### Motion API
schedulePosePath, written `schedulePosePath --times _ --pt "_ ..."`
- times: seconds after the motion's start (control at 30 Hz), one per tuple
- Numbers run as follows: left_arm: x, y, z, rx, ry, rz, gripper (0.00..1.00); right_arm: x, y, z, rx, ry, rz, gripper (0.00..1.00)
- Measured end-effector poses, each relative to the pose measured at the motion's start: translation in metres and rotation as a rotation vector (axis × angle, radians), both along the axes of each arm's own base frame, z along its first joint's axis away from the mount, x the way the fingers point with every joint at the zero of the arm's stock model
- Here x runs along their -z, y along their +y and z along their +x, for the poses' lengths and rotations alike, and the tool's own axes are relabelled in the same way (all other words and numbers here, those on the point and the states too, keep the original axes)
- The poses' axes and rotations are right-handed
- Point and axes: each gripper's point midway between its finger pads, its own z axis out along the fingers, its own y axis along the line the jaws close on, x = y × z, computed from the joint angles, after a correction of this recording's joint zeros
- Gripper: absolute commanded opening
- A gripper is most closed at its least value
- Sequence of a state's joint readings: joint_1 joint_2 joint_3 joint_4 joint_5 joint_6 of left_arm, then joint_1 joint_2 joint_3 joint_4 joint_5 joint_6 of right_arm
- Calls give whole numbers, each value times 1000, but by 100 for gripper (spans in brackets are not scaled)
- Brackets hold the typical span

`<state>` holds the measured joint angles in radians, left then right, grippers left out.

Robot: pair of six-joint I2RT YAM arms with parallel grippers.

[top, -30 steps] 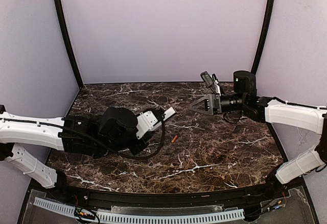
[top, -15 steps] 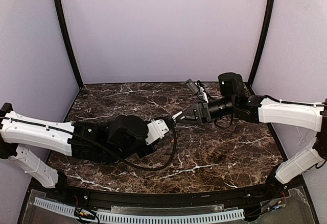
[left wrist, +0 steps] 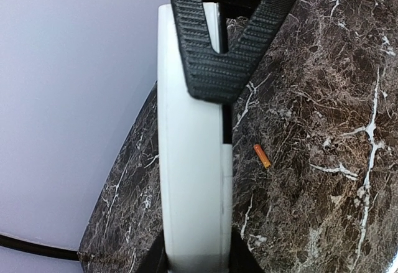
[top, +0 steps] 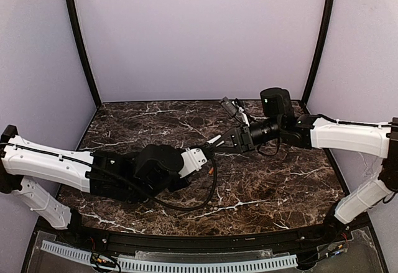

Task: Load the batteries into the remote control
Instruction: Pass from the left arm to the right, then remove the battery cover from the remote control.

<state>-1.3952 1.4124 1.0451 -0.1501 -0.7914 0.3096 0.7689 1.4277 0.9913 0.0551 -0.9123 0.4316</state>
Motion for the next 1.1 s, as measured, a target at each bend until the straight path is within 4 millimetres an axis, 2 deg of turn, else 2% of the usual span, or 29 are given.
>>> schedulePosePath --times 0.03,0.07,0.1,0.13,0.17,0.23,0.3,0.43,0.53,0.67,0.77,0.87,0.97,1.1 --pt "0 0 0 -3 -2 2 17 0 0 0 -2 -7 2 1" --pt "0 1 0 -4 -4 4 24 0 1 0 -5 -10 3 0" --pt "0 1 0 -6 -6 4 42 0 1 0 -6 -12 5 0" --pt "0 1 0 -6 -7 3 51 0 1 0 -7 -14 7 0" --pt "0 1 0 -5 -7 3 72 -1 1 0 -7 -13 7 0" --pt "-3 2 -3 8 -7 -6 91 0 0 -2 -15 -4 5 0" --pt "-9 7 -7 19 0 -43 98 1 0 -2 -13 -12 2 0" --pt "-36 24 -14 36 36 -181 99 -5 -5 6 49 -130 2 0" --pt "-66 42 -13 39 104 -364 99 -26 -15 13 121 -292 37 0" --pt "-101 86 12 -42 209 -657 98 -52 -29 14 192 -513 112 0" --pt "-110 105 25 -80 297 -812 95 -54 -38 13 222 -624 138 0" --pt "-105 98 28 -62 429 -887 92 -52 -46 9 239 -719 149 0" --pt "-87 77 32 -32 616 -934 87 -54 -53 4 256 -814 163 0" --pt "-66 49 34 11 841 -977 87 -64 -60 0 276 -909 189 0"
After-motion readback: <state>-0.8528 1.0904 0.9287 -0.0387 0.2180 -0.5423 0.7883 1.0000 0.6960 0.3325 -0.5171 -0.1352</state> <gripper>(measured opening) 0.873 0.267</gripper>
